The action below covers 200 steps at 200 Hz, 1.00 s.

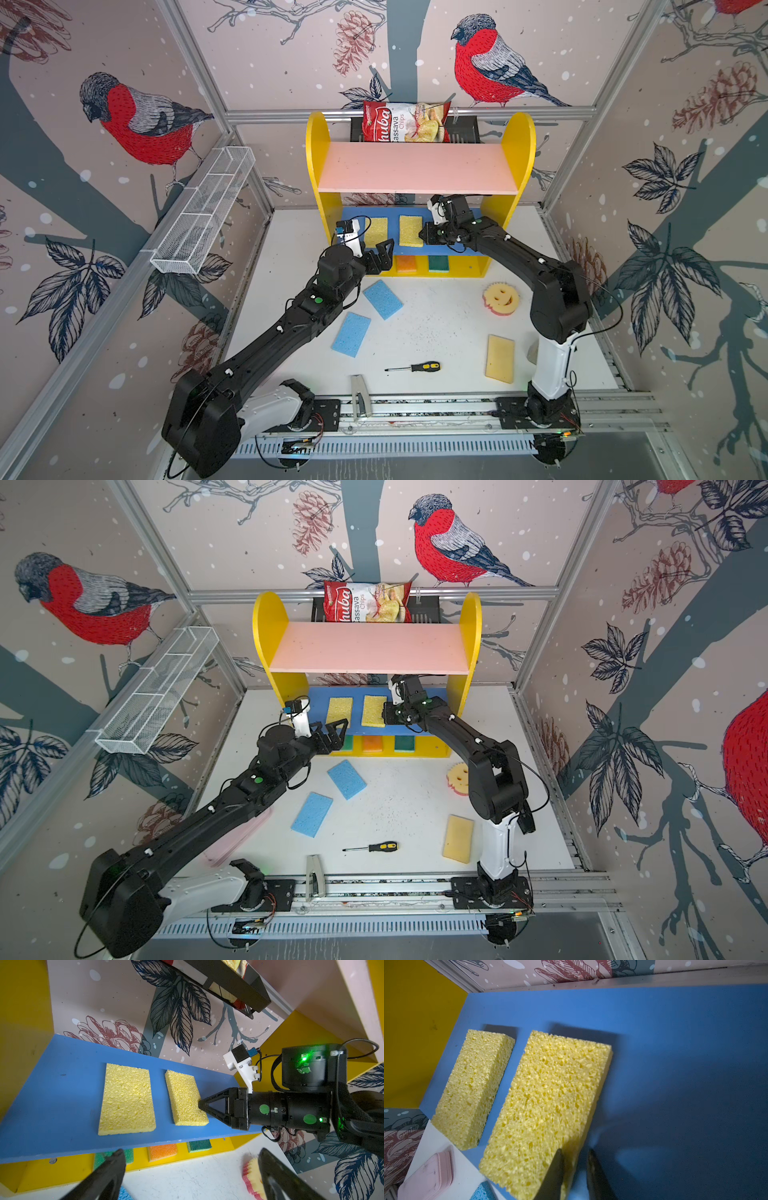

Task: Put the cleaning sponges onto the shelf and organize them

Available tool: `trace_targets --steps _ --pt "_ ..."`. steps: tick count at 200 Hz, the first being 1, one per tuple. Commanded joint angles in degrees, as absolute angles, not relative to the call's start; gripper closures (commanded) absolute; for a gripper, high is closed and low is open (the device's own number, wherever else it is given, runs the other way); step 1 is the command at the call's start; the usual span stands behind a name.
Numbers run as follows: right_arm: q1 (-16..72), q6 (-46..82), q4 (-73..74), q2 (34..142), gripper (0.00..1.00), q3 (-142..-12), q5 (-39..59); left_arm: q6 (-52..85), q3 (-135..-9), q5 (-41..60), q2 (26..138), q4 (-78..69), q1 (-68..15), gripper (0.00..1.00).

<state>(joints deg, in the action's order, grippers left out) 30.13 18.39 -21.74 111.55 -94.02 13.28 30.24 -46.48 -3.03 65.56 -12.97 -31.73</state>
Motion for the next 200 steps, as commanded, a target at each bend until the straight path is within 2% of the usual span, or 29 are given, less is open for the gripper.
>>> trace_targets --steps 1,114,156,200 --pt "30.45 18.27 -23.36 110.66 0.79 -94.74 11.82 30.94 -46.81 -2.63 65.08 -13.49 -31.73 0.02" --pt "30.95 19.2 -22.78 105.15 0.73 -92.11 9.74 31.2 -46.62 -2.28 64.33 -12.99 -31.77 0.02" --pt "32.21 20.42 -20.38 97.5 0.69 -84.23 8.08 31.55 -46.34 -2.21 63.63 -12.54 -31.75 0.02" --pt "32.48 21.55 -16.54 86.97 0.7 -72.23 4.42 31.55 -45.77 -2.24 63.72 -12.01 -31.79 0.02"
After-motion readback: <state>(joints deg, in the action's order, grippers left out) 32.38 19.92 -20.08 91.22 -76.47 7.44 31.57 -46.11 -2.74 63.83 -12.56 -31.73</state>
